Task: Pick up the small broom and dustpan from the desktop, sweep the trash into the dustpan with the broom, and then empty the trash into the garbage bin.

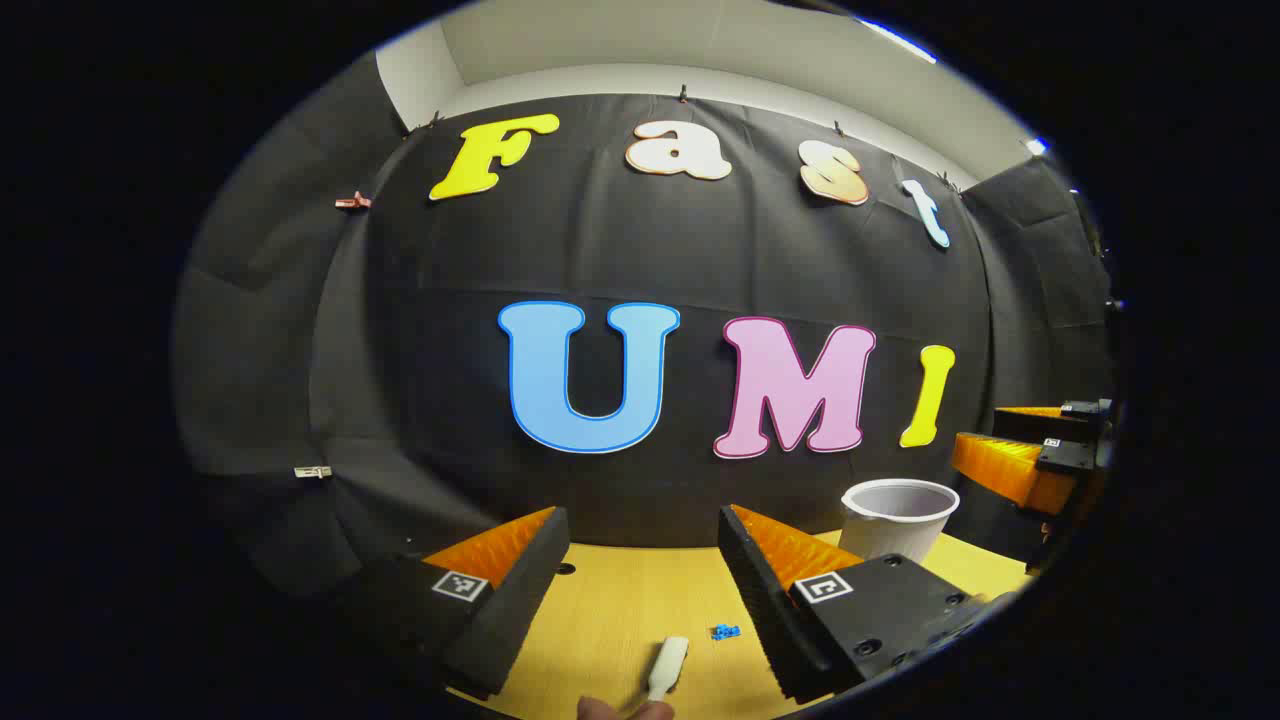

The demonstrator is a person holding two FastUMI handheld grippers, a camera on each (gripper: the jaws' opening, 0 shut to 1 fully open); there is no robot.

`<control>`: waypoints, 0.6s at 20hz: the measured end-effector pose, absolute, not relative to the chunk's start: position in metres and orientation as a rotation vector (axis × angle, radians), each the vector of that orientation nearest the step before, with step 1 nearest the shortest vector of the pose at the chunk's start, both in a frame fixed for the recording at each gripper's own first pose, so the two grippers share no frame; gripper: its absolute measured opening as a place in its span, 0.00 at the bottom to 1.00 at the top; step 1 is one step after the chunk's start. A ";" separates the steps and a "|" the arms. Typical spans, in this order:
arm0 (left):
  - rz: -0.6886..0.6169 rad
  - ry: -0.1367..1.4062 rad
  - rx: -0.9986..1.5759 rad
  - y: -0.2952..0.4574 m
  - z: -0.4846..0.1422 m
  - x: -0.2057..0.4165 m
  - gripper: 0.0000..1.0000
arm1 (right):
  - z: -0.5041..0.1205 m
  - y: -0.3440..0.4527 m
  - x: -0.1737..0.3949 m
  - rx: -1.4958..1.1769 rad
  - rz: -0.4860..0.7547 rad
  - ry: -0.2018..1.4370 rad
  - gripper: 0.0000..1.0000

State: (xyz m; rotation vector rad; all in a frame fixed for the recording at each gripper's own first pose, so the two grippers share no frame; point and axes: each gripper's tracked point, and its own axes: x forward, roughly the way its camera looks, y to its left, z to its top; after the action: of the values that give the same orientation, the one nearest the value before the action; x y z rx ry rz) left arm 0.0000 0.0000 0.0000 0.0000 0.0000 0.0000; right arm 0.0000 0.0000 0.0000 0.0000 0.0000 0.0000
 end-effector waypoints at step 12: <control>-0.034 0.009 0.016 -0.006 -0.004 -0.001 0.95 | -0.008 0.007 -0.001 0.001 0.015 0.016 0.97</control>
State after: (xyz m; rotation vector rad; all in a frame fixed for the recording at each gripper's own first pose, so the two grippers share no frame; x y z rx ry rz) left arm -0.0008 -0.0063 -0.0043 0.0161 0.0090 -0.0339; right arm -0.0005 0.0069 -0.0076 0.0005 0.0155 0.0153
